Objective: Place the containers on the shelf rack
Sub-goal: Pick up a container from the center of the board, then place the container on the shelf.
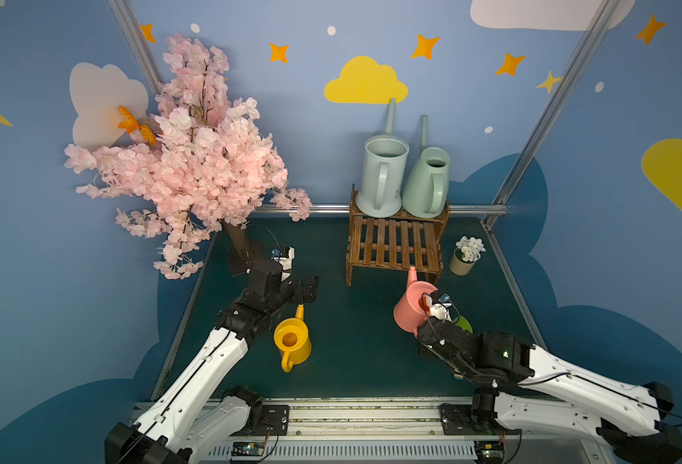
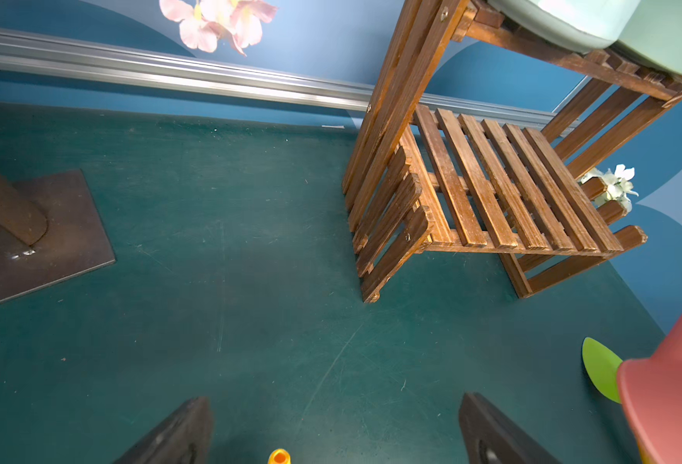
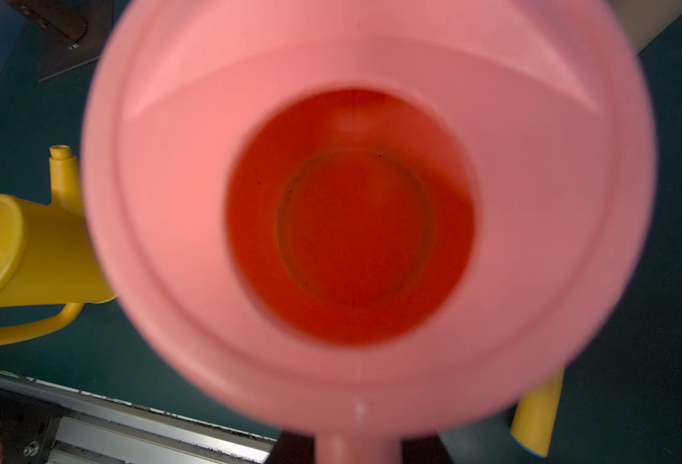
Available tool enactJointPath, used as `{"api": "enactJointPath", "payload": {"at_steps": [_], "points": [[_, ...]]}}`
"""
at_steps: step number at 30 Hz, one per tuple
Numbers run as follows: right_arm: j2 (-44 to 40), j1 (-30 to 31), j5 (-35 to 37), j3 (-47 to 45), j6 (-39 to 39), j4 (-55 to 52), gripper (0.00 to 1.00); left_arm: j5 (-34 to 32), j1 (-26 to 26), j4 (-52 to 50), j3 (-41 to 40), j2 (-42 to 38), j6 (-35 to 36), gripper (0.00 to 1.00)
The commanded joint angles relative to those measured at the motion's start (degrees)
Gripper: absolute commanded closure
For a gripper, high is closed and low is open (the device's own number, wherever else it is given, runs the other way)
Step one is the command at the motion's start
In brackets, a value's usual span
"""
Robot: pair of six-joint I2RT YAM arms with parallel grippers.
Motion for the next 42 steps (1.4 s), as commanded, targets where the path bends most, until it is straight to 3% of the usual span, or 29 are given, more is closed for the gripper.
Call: {"api": "enactJointPath", "payload": {"at_steps": [1, 9, 17, 42], "points": [[0.86, -3.69, -2.26, 3.54, -5.24, -3.19, 0.97, -0.7, -0.4, -1.05, 1.81, 0.25, 1.17, 0.0], [5.98, -15.46, -12.04, 10.09, -15.59, -3.62, 0.97, -0.98, -0.44, -1.38, 2.5, 0.29, 1.73, 0.0], [12.63, -23.92, -16.54, 17.08, -23.32, -3.79, 0.97, -1.06, -0.51, -1.21, 2.48, 0.53, 2.03, 0.0], [24.07, -33.87, -21.2, 25.67, -30.14, -0.21, 0.97, -1.69, -0.52, -0.34, 1.7, 2.0, 2.29, 0.0]]}}
